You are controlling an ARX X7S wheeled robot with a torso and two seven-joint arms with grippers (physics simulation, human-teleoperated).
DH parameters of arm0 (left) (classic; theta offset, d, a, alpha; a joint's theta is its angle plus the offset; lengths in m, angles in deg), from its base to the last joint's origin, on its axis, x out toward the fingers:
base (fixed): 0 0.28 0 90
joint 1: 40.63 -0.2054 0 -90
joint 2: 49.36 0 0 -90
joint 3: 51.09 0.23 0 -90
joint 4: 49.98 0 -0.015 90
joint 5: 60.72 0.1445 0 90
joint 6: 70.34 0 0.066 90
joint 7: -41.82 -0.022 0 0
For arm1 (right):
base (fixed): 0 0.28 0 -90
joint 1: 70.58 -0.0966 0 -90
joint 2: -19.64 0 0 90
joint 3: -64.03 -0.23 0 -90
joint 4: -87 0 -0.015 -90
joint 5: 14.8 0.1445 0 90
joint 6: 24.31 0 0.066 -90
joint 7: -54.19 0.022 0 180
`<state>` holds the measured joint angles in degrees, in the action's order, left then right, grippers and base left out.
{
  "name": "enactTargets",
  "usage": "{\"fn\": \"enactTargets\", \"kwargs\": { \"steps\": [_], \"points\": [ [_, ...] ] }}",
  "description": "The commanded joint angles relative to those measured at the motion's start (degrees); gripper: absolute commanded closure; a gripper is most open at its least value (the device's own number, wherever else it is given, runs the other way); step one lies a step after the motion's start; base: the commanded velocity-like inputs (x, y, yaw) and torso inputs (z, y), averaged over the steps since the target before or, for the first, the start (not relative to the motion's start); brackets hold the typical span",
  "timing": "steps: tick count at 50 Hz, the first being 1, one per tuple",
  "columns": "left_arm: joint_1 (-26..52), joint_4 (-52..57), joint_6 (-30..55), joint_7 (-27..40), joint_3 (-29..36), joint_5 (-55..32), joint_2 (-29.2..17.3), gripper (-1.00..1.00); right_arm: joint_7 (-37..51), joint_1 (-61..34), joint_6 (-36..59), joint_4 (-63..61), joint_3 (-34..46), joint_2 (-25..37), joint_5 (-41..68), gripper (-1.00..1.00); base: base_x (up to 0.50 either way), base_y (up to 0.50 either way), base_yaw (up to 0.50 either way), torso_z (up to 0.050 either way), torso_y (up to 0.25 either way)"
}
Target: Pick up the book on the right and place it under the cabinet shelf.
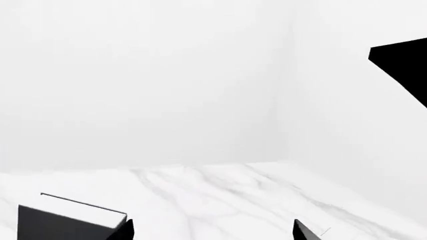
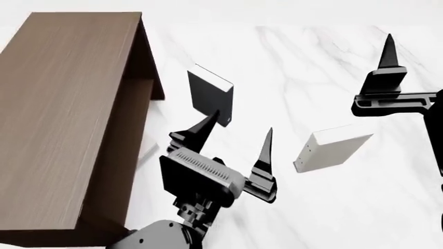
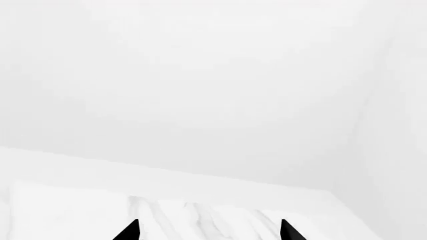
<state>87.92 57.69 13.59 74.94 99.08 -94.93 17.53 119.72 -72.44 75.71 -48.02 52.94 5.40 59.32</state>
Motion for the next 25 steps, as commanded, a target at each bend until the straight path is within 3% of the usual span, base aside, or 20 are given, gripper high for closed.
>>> {"fn": "enactTargets", "kwargs": {
  "steps": [1,25],
  "points": [
    [0.36,1.7,0.84,0.83,0.07,0.85,-0.69,-1.0,0.06,0.41,-0.29,-0.02,-0.13,0.04,-0.25,-1.0,0.0,0.0,0.0,0.0,0.225],
    [2.57,7.14,4.66,3.04,-0.03,2.08,-2.61,-1.0,0.39,1.05,-0.52,-0.32,-0.46,0.1,-0.35,-1.0,0.0,0.0,0.0,0.0,0.245]
  ]
}}
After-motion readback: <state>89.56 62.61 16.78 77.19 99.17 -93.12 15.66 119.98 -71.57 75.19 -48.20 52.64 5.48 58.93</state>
